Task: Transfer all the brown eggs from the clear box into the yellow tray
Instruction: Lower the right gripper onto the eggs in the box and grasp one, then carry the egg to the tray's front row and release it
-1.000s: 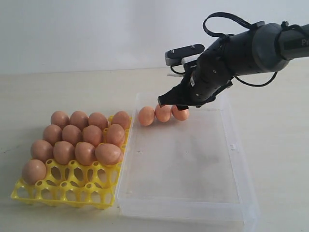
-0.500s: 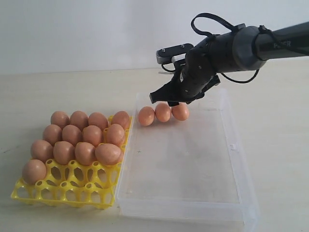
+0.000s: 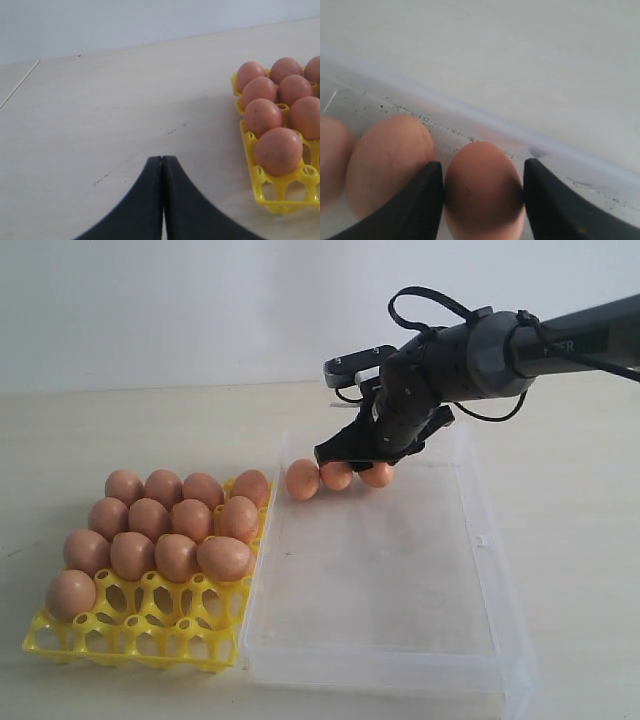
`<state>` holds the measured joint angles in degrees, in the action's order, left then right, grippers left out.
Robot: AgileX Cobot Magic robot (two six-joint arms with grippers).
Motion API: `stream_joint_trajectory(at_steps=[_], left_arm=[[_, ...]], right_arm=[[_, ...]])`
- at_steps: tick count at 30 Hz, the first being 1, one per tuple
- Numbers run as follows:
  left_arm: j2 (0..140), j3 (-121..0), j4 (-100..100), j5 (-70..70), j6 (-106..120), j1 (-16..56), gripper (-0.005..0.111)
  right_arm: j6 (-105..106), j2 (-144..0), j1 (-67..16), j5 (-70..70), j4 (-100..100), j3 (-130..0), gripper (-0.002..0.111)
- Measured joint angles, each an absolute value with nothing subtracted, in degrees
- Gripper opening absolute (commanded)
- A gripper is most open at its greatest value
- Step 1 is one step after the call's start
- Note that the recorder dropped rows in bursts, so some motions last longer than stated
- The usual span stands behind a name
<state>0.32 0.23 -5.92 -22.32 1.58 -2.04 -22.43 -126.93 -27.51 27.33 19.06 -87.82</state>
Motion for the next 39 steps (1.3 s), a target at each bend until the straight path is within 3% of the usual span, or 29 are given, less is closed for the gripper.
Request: stream_joint_trajectory(at_steps=[3, 8, 10, 12, 15, 20, 30, 35, 39], left_arm=[[0.32, 0.23, -5.92, -22.32, 1.58, -2.04, 0.000], [0.32, 0.23, -5.92, -22.32, 1.58, -2.04, 0.000], [0.32, 0.23, -5.92, -22.32, 1.58, -2.04, 0.000], [0.32, 0.23, -5.92, -22.32, 1.58, -2.04, 0.000], [0.32, 0.23, -5.92, -22.32, 1.58, -2.04, 0.000], [0.32, 0.23, -5.92, -22.32, 1.58, -2.04, 0.000], [0.32, 0.23, -5.92, -22.32, 1.58, -2.04, 0.000], [0.32, 0.23, -5.92, -22.32, 1.58, -2.04, 0.000], [0.32, 0.23, -5.92, -22.32, 1.58, -2.04, 0.000]], right_arm=[[-22.39, -127.59, -27.44, 26.59, 19.34, -88.17, 0.048], [-20.89, -129.13, -27.17, 26.91, 19.61, -88.39, 0.064], [-20.63, -129.77, -26.94, 27.20, 19.51, -88.27, 0.064], [-20.25, -129.61, -26.95, 27.32, 19.60, -88.27, 0.059], [-20.13, -129.61, -26.95, 27.19, 19.42, -88.27, 0.042], [-20.01, -129.61, -27.08, 27.09, 19.30, -88.27, 0.000], [-19.89, -120.60, -27.67, 27.68, 18.86, -84.07, 0.000], [-14.65, -109.08, -32.32, 11.13, 9.25, -72.81, 0.000], [-8.41, -103.57, -42.12, -8.68, 1.80, -61.79, 0.000]])
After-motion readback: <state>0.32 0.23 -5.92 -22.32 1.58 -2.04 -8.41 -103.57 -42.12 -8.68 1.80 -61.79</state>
